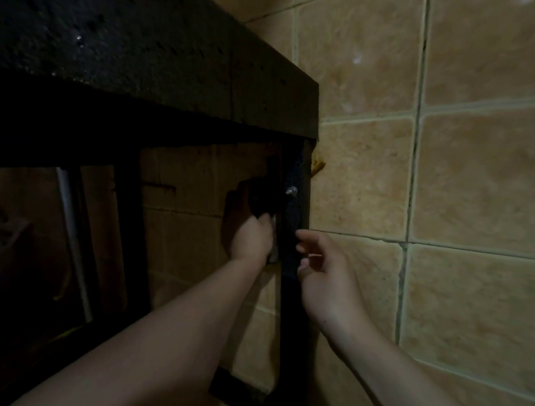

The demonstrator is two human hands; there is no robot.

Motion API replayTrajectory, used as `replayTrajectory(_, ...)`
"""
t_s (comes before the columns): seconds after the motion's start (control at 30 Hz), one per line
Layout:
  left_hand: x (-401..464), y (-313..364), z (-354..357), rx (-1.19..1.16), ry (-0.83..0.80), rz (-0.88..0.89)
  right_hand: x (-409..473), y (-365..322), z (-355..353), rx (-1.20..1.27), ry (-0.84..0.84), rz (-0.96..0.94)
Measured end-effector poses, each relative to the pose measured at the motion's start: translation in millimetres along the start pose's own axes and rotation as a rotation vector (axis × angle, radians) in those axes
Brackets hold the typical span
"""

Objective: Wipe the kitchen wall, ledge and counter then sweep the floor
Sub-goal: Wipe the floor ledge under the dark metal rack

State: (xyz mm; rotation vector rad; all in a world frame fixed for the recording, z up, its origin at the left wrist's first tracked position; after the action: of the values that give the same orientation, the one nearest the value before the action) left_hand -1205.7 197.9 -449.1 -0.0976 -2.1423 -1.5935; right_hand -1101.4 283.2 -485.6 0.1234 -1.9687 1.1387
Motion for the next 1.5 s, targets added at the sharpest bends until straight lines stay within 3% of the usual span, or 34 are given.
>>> replayTrajectory(0.07, -6, -2, -2, 0.018, -0.016, 0.104, -6, 6, 1, 0.01, 0.003, 0.018)
replayTrajectory(0.17, -8, -12, -1, 0.036, -0.075, 0.116, -11, 10, 1, 0.017, -0.002, 0.056)
replayTrajectory(0.3, -14, -19, -6, 0.116, -0.156, 0.044, -7, 3, -2, 0.004, 0.009, 0.042)
replayTrajectory(0.47, -1, 9, -22, -0.028, -0.124, -0.183, -1, -19, -3, -0.003, 0.002, -0.022)
replayTrajectory(0.57, -2, 28, -17, 0.089, -0.235, -0.065, 2, -24, -3, -0.004, -0.01, -0.03)
replayTrajectory(0.67, -2, 20, 2, 0.228, -0.384, -0.059, 1, -21, -2, -0.001, -0.023, -0.019)
replayTrajectory(0.83, -5, -13, 9, 0.098, -0.146, 0.012, -8, -6, 3, 0.024, -0.059, -0.008)
replayTrajectory(0.93, -16, -39, 12, 0.063, -0.153, 0.058, -16, 5, 8, 0.015, -0.077, -0.019)
replayTrajectory(1.1, -40, -88, 18, 0.206, -0.135, 0.213, -32, 20, 14, -0.004, -0.087, 0.005)
replayTrajectory(1.27, -51, -122, 19, 0.288, -0.246, 0.194, -44, 30, 20, -0.036, -0.094, 0.049)
replayTrajectory(1.4, -36, -103, 6, 0.134, -0.116, 0.126, -44, 27, 21, -0.021, -0.086, 0.057)
replayTrajectory(1.5, -20, -83, 7, 0.106, -0.112, 0.09, -40, 24, 23, -0.012, -0.098, 0.051)
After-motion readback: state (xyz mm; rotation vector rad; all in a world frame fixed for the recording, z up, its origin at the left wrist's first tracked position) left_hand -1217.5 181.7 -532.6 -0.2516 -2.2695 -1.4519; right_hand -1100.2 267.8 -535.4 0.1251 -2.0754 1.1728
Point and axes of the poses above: each hand's wrist, its own x-axis towards the middle knuckle, its own z-axis out of the palm, y = z × x, the point moved 4 cm from there along x, towards the middle knuckle, and after that the axes turned 15 degrees about -z, right-handed, at the moved point
